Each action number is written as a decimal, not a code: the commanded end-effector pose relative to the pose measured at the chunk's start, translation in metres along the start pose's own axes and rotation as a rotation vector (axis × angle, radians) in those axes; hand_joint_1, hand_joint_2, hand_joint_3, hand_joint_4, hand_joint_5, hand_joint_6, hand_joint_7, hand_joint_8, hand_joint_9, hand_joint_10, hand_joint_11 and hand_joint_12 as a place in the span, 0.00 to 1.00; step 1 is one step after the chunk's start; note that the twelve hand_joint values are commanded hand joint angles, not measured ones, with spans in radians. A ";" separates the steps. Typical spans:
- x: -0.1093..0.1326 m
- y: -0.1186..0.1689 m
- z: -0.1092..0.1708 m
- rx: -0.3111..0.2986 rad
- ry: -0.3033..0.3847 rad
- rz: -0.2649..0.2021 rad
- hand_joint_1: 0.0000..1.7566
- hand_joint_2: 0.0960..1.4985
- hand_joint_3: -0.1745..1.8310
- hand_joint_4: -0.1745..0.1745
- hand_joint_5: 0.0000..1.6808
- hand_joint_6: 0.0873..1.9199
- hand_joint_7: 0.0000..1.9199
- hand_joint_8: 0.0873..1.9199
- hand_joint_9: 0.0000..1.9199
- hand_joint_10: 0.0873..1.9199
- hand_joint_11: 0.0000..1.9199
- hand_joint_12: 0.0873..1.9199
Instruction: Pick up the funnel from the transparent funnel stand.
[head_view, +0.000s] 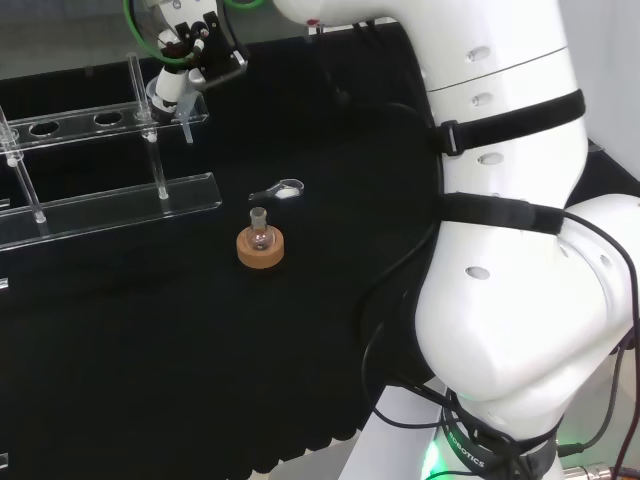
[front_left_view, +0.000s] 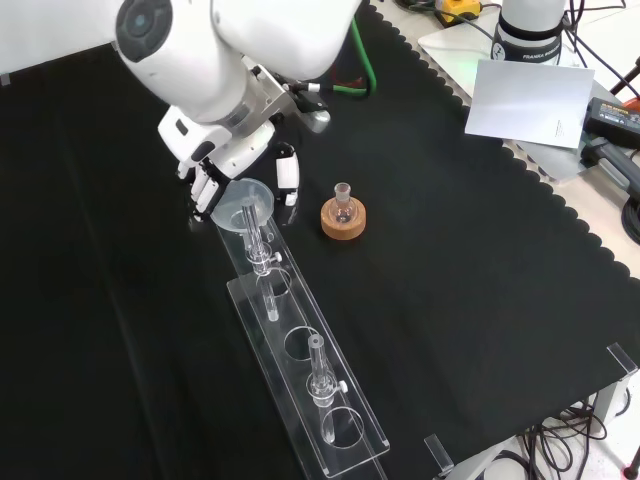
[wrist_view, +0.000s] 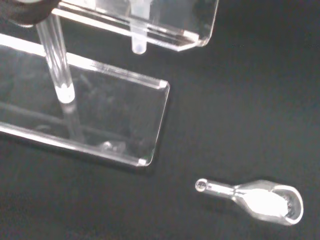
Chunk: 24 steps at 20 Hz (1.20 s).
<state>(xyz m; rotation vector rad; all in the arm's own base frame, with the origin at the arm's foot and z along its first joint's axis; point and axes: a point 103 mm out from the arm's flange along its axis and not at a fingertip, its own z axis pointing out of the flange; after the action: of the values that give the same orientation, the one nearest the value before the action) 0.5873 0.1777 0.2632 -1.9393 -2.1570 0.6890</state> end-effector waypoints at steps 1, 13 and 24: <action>-0.001 -0.022 -0.037 -0.237 -0.068 0.043 0.45 0.48 0.28 0.37 0.40 0.09 0.41 0.37 0.55 0.26 0.33 0.63; -0.015 -0.100 -0.077 -0.250 -0.023 0.092 0.46 0.46 0.31 0.37 0.38 0.28 0.44 0.38 0.59 0.25 0.36 0.60; -0.024 -0.172 -0.047 -0.238 0.013 0.163 0.46 0.47 0.32 0.36 0.37 0.29 0.44 0.38 0.59 0.25 0.36 0.60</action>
<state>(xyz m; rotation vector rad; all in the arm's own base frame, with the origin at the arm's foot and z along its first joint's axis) 0.5028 0.1617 0.3810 -2.1739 -2.2428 0.4736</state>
